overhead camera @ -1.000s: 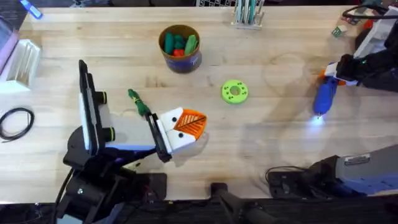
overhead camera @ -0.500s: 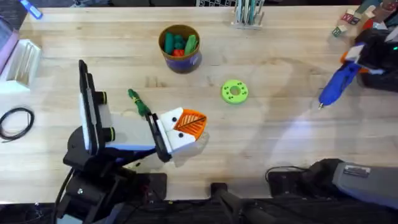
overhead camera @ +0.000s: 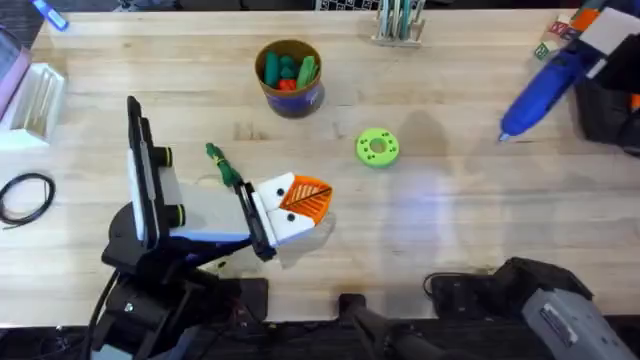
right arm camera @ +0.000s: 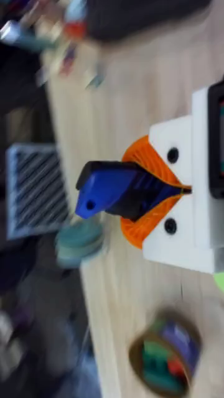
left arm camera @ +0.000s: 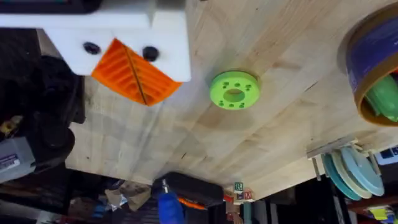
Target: Pick up the gripper from the table and insert it into the empty holder that is missing its gripper. Then pick up a screw, insert it into the mounting hole, and use the screwdriver to tighten it. Finally, clean up the table by picking up the vegetable and placing it into the bucket.
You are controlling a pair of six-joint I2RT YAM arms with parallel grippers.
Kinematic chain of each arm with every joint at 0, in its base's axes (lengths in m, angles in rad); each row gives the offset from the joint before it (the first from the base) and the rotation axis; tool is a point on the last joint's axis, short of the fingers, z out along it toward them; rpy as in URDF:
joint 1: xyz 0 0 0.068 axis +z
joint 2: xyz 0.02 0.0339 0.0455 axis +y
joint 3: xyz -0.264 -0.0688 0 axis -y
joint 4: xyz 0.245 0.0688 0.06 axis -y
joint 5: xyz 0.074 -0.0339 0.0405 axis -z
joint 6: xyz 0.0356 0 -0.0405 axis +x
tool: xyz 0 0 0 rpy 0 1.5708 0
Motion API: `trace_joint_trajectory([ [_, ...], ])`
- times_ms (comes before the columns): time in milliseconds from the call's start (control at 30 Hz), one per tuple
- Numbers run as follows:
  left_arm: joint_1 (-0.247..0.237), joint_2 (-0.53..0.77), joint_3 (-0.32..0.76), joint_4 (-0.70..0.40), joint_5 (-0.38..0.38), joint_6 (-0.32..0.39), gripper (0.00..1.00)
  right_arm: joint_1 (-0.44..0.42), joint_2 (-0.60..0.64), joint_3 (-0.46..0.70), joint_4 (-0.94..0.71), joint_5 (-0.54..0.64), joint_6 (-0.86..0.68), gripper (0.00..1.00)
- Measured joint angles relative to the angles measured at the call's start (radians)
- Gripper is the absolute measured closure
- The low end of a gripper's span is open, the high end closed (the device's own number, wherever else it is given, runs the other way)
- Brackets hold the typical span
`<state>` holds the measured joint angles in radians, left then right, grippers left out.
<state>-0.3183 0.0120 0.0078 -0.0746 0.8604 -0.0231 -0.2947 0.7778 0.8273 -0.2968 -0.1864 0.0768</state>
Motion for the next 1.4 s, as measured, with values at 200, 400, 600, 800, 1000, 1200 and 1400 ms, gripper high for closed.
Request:
trace_joint_trajectory([
  [200, 0.000, 0.000, 0.000, 0.000, 0.000, 0.000, 0.992, 0.185, -0.179, -0.143, 0.180, -0.150, 0.098, 0.977],
  [400, 0.000, 0.000, 0.000, 0.000, 0.000, 0.000, 0.992, 0.422, -0.195, -0.162, 0.262, -0.225, 0.140, 0.977],
  [600, 0.000, 0.000, 0.000, 0.000, 0.000, 0.000, 0.992, 0.645, -0.195, -0.172, 0.456, -0.238, 0.139, 0.977],
  [800, 0.000, 0.000, 0.000, 0.000, 0.000, 0.000, 0.992, 0.802, -0.135, -0.172, 0.618, -0.248, 0.135, 0.977],
  [1000, 0.000, 0.000, 0.000, 0.000, 0.000, 0.000, 0.992, 0.968, 0.040, -0.176, 0.863, -0.249, 0.100, 0.977],
  [1200, 0.000, 0.000, 0.000, 0.000, 0.000, 0.000, 0.992, 1.092, 0.174, -0.177, 1.015, -0.254, 0.019, 0.977],
  [1400, 0.000, 0.000, 0.000, 0.000, 0.000, -0.008, 0.992, 1.128, 0.250, -0.180, 1.084, -0.256, -0.007, 0.977],
])
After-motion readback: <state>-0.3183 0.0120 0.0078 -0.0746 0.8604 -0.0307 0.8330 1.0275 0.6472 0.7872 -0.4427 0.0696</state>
